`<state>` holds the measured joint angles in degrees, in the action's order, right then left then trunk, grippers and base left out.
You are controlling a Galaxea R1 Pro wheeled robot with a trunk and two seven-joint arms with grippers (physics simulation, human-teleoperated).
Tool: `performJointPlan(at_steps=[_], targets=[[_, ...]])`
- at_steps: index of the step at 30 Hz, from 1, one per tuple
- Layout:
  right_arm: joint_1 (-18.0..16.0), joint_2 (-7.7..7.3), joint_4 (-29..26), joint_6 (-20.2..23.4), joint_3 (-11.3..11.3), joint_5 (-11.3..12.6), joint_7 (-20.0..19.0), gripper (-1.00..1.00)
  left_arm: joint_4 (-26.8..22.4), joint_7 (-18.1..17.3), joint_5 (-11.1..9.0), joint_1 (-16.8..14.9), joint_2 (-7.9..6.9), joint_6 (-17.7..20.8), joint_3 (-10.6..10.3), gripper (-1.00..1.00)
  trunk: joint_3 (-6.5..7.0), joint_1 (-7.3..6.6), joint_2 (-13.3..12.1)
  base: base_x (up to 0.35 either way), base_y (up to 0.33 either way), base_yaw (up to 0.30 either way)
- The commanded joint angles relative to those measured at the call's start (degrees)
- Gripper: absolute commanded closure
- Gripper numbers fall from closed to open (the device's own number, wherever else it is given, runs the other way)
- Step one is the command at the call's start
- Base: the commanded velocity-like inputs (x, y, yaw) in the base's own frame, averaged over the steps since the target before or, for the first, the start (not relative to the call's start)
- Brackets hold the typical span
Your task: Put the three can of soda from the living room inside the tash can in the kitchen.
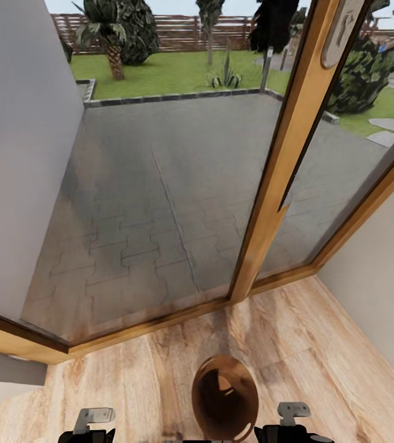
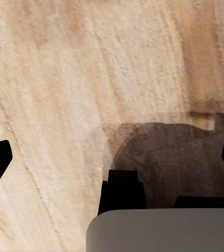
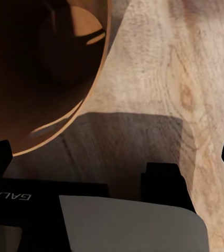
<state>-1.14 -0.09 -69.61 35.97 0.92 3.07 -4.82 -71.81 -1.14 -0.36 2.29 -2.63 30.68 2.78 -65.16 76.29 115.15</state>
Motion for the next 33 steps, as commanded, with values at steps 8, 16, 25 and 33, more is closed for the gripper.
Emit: performJointPlan(at_steps=[8,16,25,33], targets=[[0.0,-0.05,0.0,-0.02,-0.02,0.01,0.0,-1.0,-0.05,0.0,-0.05,0.0,0.0,0.0,0.02,-1.0,-2.02,1.76,3.23,0.0,0.0,0.0],[0.0,-0.04,0.0,-0.02,0.03,0.01,-0.01,-1.0,-0.05,0.0,0.0,0.0,0.0,0.0,-0.04,-1.0,-3.62,2.86,5.23,0.0,0.0,0.0],[0.0,-0.09,0.0,0.27,-0.03,0.01,-0.08,-1.0,-0.07,-0.01,0.0,0.0,0.0,0.0,0.03,-1.0,-4.26,3.3,6.03,0.0,0.0,0.0],[0.0,-0.09,0.0,0.66,-0.04,0.01,-0.1,-1.0,-0.09,-0.04,-0.03,0.0,-0.02,0.0,0.04,-1.0,-5.52,4.84,8.84,0.0,0.0,0.0]])
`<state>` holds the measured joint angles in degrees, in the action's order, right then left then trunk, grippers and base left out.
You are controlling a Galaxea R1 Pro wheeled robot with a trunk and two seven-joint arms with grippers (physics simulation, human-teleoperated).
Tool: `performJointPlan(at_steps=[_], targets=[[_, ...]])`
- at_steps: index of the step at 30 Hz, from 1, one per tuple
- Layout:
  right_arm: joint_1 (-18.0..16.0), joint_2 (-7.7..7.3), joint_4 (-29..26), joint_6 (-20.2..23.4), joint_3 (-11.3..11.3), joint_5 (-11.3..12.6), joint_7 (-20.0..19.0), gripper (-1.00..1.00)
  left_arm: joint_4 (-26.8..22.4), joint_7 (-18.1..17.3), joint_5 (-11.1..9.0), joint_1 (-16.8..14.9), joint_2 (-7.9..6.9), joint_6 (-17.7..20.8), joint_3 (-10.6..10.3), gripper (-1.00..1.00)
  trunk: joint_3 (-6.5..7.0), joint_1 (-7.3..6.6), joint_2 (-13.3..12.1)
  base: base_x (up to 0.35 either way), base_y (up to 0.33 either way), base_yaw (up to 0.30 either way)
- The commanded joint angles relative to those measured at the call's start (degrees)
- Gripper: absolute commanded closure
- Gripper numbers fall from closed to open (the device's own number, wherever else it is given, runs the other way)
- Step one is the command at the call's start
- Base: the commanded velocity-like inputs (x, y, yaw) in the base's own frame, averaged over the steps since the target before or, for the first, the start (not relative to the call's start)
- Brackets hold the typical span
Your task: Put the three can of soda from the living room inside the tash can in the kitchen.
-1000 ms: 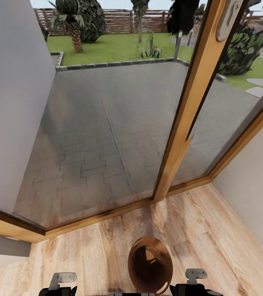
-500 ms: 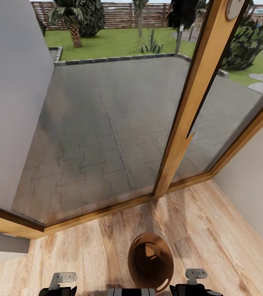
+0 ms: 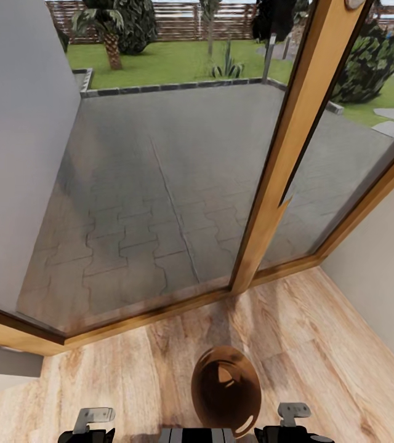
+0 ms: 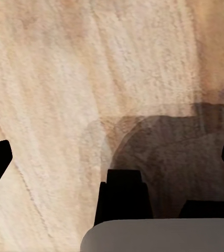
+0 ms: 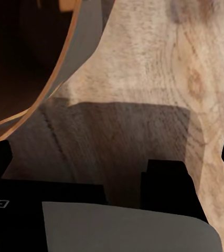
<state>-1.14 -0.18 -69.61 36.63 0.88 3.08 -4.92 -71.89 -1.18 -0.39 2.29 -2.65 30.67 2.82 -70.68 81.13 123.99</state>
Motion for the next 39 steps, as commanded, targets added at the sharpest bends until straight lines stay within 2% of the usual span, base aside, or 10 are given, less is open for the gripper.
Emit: performJointPlan(at_steps=[1,19,23,28,39], targets=[[0.0,0.0,0.0,-0.02,0.0,0.0,0.0,-1.0,0.0,0.01,0.01,0.0,-0.03,0.0,0.0,-1.0,0.0,0.0,0.0,0.0,0.0,0.0],[0.0,0.0,0.0,-0.46,-0.14,0.0,0.37,-1.0,0.83,0.36,0.15,0.0,-0.16,-0.97,-0.39,-1.0,-0.68,0.0,0.0,0.0,0.0,0.0],[0.0,0.02,0.0,-0.61,-0.98,0.01,0.35,-1.0,0.82,0.38,0.15,0.0,-0.2,-0.97,-0.37,-1.0,-0.7,0.0,0.0,0.0,0.0,0.0],[0.0,0.0,0.0,-0.68,-3.45,0.0,0.06,-1.0,0.86,0.39,0.14,0.0,-0.25,-1.04,-0.32,-1.0,-1.04,0.0,0.0,0.0,0.0,0.0],[0.0,0.0,-0.03,-0.65,-3.81,0.0,-0.04,-1.0,0.88,0.39,0.13,0.0,-0.47,-1.44,-0.11,-1.0,-1.4,0.0,0.0,0.0,0.0,0.0]])
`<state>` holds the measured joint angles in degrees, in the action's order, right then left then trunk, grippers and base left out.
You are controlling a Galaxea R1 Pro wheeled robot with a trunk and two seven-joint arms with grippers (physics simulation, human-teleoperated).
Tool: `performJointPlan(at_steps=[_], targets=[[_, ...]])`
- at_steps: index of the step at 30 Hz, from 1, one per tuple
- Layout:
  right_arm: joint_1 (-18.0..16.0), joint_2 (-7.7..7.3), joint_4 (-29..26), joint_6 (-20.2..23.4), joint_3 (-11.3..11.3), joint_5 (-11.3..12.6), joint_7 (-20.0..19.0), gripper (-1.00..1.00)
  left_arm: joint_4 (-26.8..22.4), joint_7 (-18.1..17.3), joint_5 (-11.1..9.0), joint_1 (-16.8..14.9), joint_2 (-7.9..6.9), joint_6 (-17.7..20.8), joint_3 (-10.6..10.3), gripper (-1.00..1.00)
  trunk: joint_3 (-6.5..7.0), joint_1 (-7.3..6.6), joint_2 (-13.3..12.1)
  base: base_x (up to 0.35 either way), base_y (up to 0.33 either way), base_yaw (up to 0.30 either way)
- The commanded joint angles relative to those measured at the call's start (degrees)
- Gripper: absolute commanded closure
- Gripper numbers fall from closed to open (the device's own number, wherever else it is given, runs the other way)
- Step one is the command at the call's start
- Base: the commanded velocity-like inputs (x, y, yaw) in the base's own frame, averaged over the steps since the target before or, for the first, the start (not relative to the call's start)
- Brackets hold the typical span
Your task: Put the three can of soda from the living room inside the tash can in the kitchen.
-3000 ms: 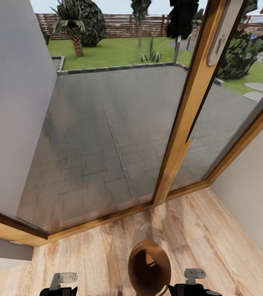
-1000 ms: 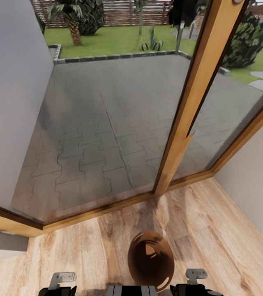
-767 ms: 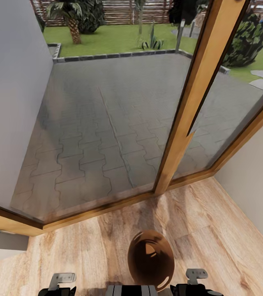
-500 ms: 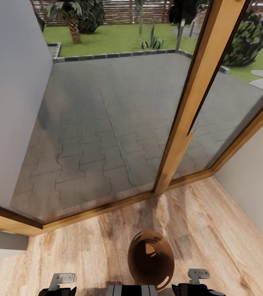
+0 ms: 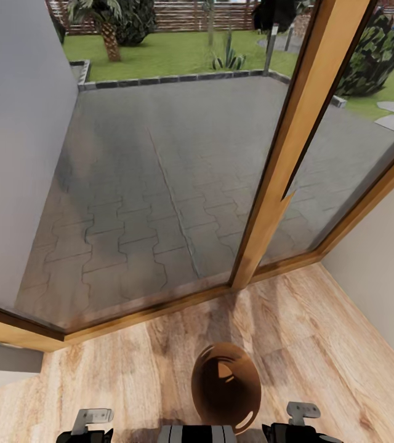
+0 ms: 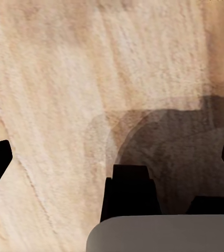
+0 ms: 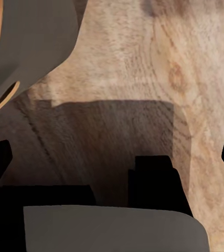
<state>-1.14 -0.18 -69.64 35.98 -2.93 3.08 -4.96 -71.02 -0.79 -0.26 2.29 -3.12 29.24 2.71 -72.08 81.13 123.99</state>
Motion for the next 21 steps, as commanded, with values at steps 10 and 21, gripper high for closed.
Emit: performJointPlan(at_steps=[10,21], targets=[[0.0,0.01,-0.05,-0.03,-0.02,0.0,0.04,-1.0,0.07,0.0,-0.04,0.0,-0.05,-0.23,0.08,-1.0,-0.56,0.0,0.0,0.0,0.0,0.0],[0.01,0.0,-0.05,0.05,-0.08,-0.05,0.04,-1.0,0.09,0.0,-0.04,0.0,-0.05,-0.24,0.07,-1.0,-0.93,0.0,0.0,0.0,0.0,0.0]])
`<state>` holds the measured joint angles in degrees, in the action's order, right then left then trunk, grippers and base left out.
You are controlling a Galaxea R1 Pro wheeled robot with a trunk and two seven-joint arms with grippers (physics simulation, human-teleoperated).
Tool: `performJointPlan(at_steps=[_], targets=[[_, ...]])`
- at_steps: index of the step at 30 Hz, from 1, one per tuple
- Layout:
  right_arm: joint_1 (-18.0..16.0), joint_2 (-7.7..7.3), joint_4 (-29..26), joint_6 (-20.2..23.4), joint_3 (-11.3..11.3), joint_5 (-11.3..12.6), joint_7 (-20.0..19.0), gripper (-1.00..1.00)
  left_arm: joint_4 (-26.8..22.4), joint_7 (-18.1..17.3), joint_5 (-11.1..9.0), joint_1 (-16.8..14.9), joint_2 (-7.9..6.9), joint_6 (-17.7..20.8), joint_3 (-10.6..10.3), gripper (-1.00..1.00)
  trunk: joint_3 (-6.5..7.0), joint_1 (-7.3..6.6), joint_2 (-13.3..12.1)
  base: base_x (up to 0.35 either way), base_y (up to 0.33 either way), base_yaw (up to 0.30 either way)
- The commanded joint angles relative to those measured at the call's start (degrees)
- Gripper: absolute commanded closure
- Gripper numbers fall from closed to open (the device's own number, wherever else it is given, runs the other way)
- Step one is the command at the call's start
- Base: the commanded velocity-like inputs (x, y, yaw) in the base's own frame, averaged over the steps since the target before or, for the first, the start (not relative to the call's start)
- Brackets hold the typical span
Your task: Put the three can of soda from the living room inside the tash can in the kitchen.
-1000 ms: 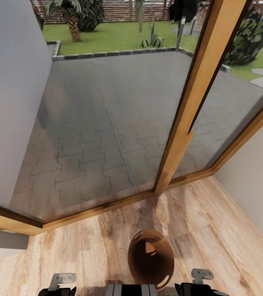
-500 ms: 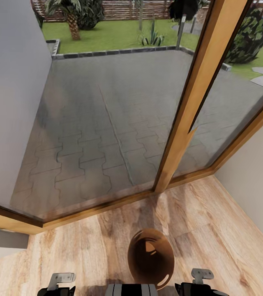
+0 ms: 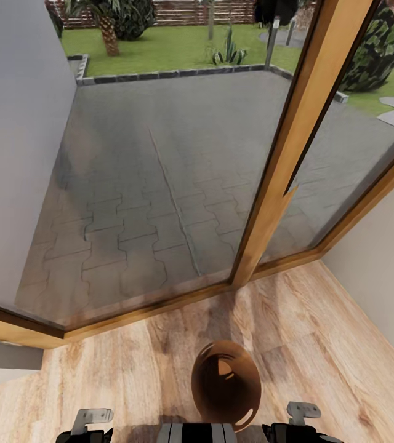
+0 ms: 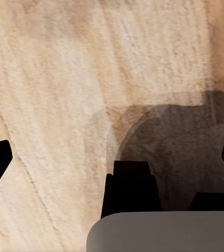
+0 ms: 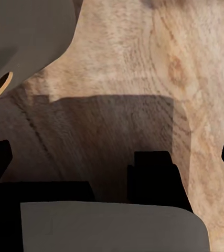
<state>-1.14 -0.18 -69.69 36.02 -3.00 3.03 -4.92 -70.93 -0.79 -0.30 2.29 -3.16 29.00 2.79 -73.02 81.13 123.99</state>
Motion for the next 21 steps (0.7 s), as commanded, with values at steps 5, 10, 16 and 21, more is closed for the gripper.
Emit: performJointPlan(at_steps=[5,10,16,21], targets=[[0.0,-0.02,-0.34,0.19,-0.1,-0.03,0.07,-1.0,0.0,0.0,-0.01,0.0,0.0,0.0,0.02,-1.0,-0.01,0.0,0.0,0.0,0.0,0.0],[-0.01,-0.02,-3.68,0.72,-0.16,-0.3,0.08,-1.0,0.0,0.0,-0.03,0.0,0.0,0.0,0.02,-1.0,-0.01,0.0,0.0,0.0,0.0,0.0],[-0.01,0.0,-7.09,1.85,-0.15,-0.53,0.09,-1.0,0.0,0.02,-0.04,0.0,0.0,0.0,0.02,-1.0,-0.01,0.0,0.0,0.0,0.0,0.0],[-0.01,0.0,-7.55,2.22,-0.16,-0.56,0.09,-1.0,0.0,0.04,-0.05,0.0,0.0,0.0,0.02,-1.0,-0.01,0.0,0.0,0.0,0.0,0.0]])
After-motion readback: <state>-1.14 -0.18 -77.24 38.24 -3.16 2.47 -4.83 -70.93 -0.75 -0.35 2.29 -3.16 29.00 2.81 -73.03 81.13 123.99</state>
